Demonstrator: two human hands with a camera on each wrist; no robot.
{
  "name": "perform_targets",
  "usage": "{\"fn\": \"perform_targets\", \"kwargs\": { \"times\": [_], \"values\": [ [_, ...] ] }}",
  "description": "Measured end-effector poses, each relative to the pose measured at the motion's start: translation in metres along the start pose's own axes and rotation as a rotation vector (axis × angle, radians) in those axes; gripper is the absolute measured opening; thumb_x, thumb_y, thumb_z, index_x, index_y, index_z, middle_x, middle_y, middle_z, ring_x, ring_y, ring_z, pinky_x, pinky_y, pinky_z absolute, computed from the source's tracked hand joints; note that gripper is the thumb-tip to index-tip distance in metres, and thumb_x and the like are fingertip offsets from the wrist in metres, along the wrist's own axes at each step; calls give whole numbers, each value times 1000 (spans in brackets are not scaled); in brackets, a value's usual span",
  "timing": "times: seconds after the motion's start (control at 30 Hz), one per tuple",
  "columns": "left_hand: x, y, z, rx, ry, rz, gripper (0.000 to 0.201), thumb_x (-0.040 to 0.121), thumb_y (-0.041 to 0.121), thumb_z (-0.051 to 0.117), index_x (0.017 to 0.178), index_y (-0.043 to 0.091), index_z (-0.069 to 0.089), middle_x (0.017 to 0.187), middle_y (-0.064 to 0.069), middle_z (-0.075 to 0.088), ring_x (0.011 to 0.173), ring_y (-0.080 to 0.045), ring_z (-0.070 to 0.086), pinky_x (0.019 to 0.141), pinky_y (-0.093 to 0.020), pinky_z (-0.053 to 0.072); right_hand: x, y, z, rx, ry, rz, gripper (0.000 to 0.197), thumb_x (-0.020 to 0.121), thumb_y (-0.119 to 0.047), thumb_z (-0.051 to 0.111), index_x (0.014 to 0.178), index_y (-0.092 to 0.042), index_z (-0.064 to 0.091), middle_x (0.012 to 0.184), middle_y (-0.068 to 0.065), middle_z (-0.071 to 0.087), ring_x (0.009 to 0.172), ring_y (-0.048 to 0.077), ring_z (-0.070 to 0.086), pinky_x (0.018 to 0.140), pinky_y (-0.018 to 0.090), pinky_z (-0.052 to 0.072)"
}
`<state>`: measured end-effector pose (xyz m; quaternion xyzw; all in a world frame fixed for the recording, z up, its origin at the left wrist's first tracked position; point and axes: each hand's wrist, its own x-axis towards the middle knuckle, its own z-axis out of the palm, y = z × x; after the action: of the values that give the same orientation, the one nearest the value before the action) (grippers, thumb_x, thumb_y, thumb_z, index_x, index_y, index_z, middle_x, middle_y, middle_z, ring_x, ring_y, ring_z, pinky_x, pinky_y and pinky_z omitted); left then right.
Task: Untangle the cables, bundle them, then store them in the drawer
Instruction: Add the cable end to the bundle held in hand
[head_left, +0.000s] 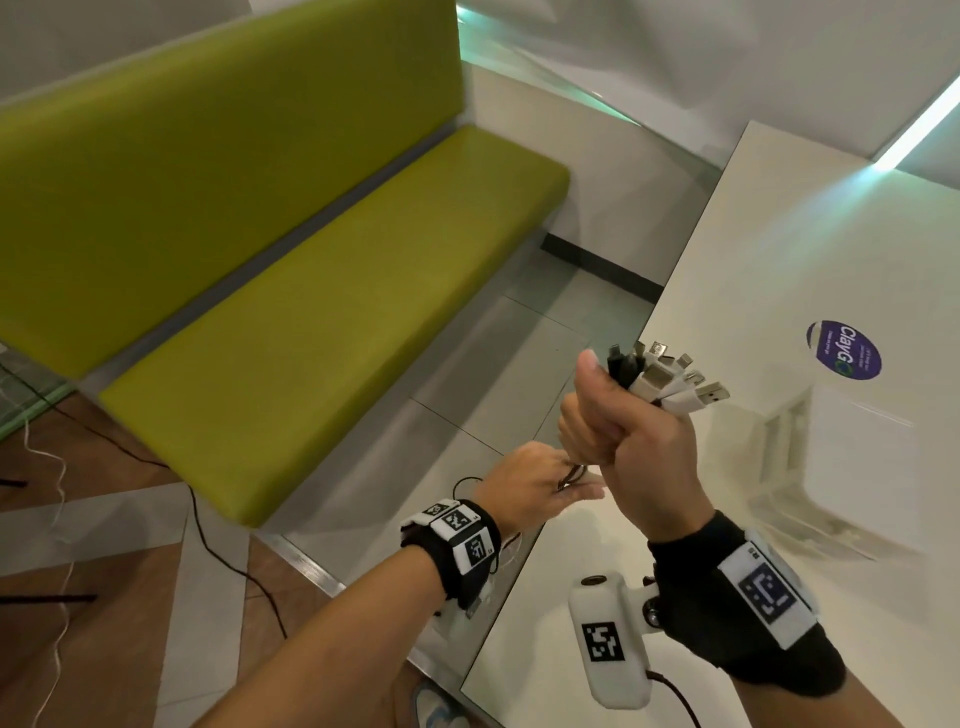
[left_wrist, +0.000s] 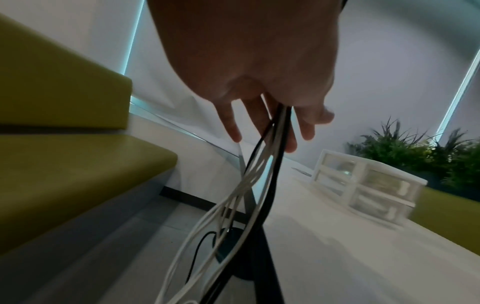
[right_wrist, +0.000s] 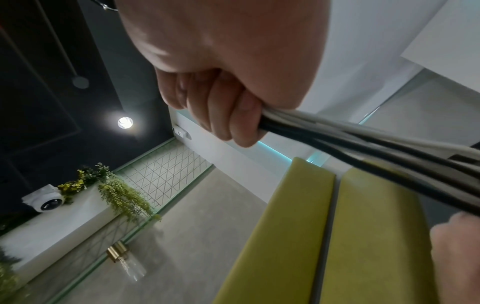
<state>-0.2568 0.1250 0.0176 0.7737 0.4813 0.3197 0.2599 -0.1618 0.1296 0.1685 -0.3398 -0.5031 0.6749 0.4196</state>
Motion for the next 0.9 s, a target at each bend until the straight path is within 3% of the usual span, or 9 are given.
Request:
{"fn": "perform_targets", "kwargs": {
  "times": [0.1, 0.2, 0.27, 0.37, 0.53, 0.7, 0.77, 0.83, 0.9],
  "values": [
    [10, -12, -7, -38, -186, -224, 28, 96, 27, 53, 98, 1, 63, 95, -22, 66, 88, -36, 61, 77, -44, 51, 3, 2, 6, -11, -18, 9, 48, 87, -25, 57, 54, -17, 23, 47, -4, 17, 42, 12, 13, 47, 26, 13],
    [7, -43, -10, 95, -317, -238, 26, 95, 43, 54, 115, 27, 57, 119, -2, 62, 104, -25, 59, 88, -47, 49, 7, 0, 9, -34, -84, -7, 49, 90, -23, 54, 50, -22, 26, 46, -6, 18, 41, 11, 13, 48, 31, 9],
    [3, -56, -14, 177, -405, -261, 38, 95, 49, 50, 131, 40, 44, 140, 8, 50, 121, -20, 51, 98, -48, 44, 8, -3, 10, -28, -109, 6, 49, 91, -23, 53, 48, -25, 29, 46, -6, 19, 41, 11, 12, 49, 32, 8],
    [-2, -58, -22, 248, -499, -391, 56, 98, 46, 46, 148, 38, 24, 156, 4, 29, 136, -24, 37, 109, -48, 29, 10, -5, 16, -42, -129, 10, 47, 90, -24, 55, 50, -27, 31, 48, -5, 19, 42, 12, 13, 48, 30, 10],
    [-29, -80, -22, 303, -629, -616, 88, 92, 37, 57, 148, 46, -10, 163, 2, 3, 146, -26, 20, 114, -62, 13, 19, -17, 20, -89, -169, -19, 47, 92, -26, 54, 51, -28, 31, 48, -6, 20, 42, 12, 14, 47, 29, 12],
    [-38, -92, -30, 235, -623, -705, 77, 97, 33, 45, 150, 40, -11, 162, -3, 9, 144, -28, 25, 116, -57, 14, 14, -22, 26, -118, -206, -42, 49, 92, -26, 54, 48, -29, 31, 47, -6, 20, 42, 14, 14, 48, 28, 14],
    [-34, -87, -31, -18, -554, -788, 70, 97, 24, 40, 152, 38, -2, 162, -3, 6, 146, -28, 18, 118, -48, 13, 13, -25, 27, -144, -197, -57, 49, 91, -26, 55, 49, -28, 30, 47, -6, 21, 41, 14, 15, 48, 28, 15],
    [-33, -81, -32, -343, -445, -867, 64, 98, 11, 37, 154, 23, 8, 160, -5, 11, 146, -26, 15, 116, -40, 13, 15, -29, 27, -161, -191, -71, 48, 91, -27, 55, 50, -28, 31, 47, -6, 21, 41, 14, 16, 48, 28, 15],
    [-36, -84, -33, -598, -297, -974, 57, 94, 26, 44, 148, 12, 31, 153, -4, 27, 140, -25, 28, 110, -39, 24, 16, -31, 24, -168, -190, -73, 48, 91, -27, 55, 50, -28, 31, 47, -5, 20, 42, 14, 15, 48, 28, 14]
  ]
}}
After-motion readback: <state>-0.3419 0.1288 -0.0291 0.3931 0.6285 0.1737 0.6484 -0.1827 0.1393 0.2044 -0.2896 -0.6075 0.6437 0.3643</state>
